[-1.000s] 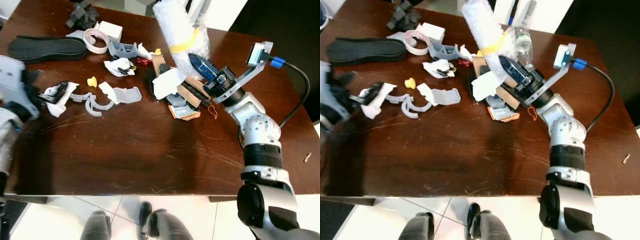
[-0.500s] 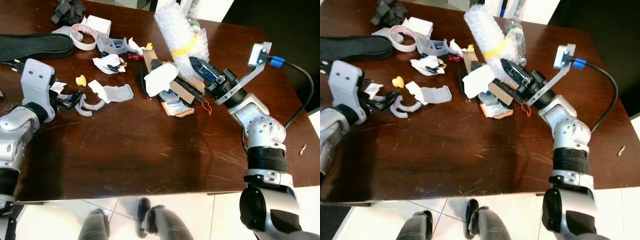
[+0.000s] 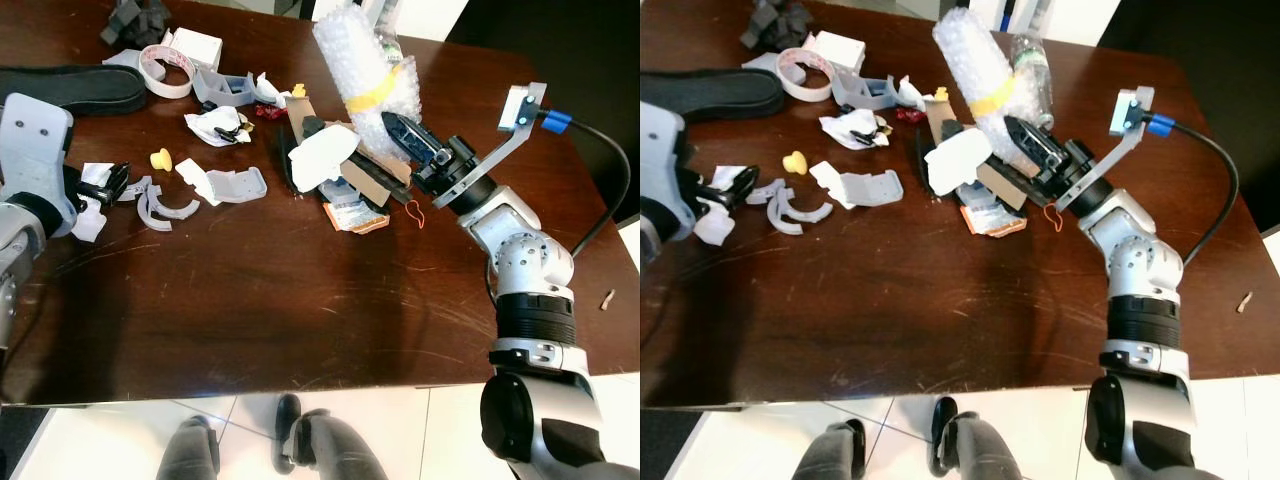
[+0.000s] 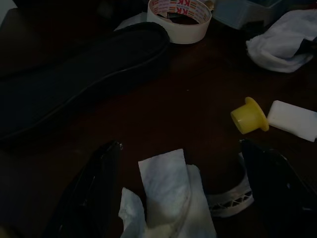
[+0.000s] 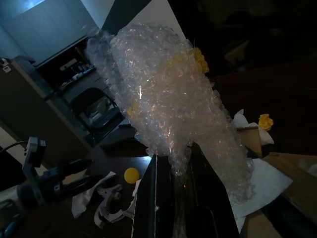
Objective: Picking trash to rubbish bin
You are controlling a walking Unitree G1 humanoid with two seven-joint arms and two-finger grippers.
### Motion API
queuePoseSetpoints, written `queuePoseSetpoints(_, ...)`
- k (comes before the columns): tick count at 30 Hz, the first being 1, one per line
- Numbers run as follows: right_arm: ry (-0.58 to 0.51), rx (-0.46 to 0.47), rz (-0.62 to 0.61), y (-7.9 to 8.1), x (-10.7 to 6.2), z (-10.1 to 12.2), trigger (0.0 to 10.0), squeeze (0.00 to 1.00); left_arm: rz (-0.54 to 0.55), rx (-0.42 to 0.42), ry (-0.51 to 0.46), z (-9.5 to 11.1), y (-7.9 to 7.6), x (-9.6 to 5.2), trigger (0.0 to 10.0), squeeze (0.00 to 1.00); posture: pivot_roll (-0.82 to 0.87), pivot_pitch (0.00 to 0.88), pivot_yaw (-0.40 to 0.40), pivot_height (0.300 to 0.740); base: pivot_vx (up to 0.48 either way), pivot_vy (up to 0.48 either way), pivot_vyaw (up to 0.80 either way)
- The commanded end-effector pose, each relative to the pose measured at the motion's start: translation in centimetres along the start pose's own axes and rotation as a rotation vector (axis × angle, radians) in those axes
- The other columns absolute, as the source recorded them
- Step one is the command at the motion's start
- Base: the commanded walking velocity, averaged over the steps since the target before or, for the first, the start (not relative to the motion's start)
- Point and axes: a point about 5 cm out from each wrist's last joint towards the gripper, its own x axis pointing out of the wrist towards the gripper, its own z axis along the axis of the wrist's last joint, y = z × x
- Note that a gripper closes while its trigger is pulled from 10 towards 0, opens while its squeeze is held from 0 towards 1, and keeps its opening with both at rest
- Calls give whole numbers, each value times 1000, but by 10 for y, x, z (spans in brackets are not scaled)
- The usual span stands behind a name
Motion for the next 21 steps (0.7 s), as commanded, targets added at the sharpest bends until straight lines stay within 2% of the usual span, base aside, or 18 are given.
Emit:
queuePoseSetpoints(1, -17, -10, -10, -2, -5, 3, 0, 0, -6, 20, 53, -4, 1, -7, 10000, 0, 98, 345, -186, 740, 0, 0, 0)
queuePoseSetpoints(3, -18, -15, -11, -3, -5, 4, 0, 0, -5, 3, 130, -16, -4, -13, 10000, 0, 98, 338, -185, 740, 0, 0, 0)
queuePoseSetpoints(6, -20, -19, -13, -4, -5, 5, 0, 0, 20, -4, 181, -26, -6, -18, 10000, 0, 99, 331, -184, 740, 0, 0, 0)
queuePoseSetpoints(16, -27, -16, -17, -6, -5, 4, 0, 0, 173, 44, 251, -22, 8, -36, 10000, 0, 119, 323, -183, 740, 0, 0, 0)
queuePoseSetpoints(21, -28, -13, -15, -6, -3, 3, 0, 0, 204, 36, 272, -26, 12, -41, 10000, 0, 123, 322, -183, 740, 0, 0, 0)
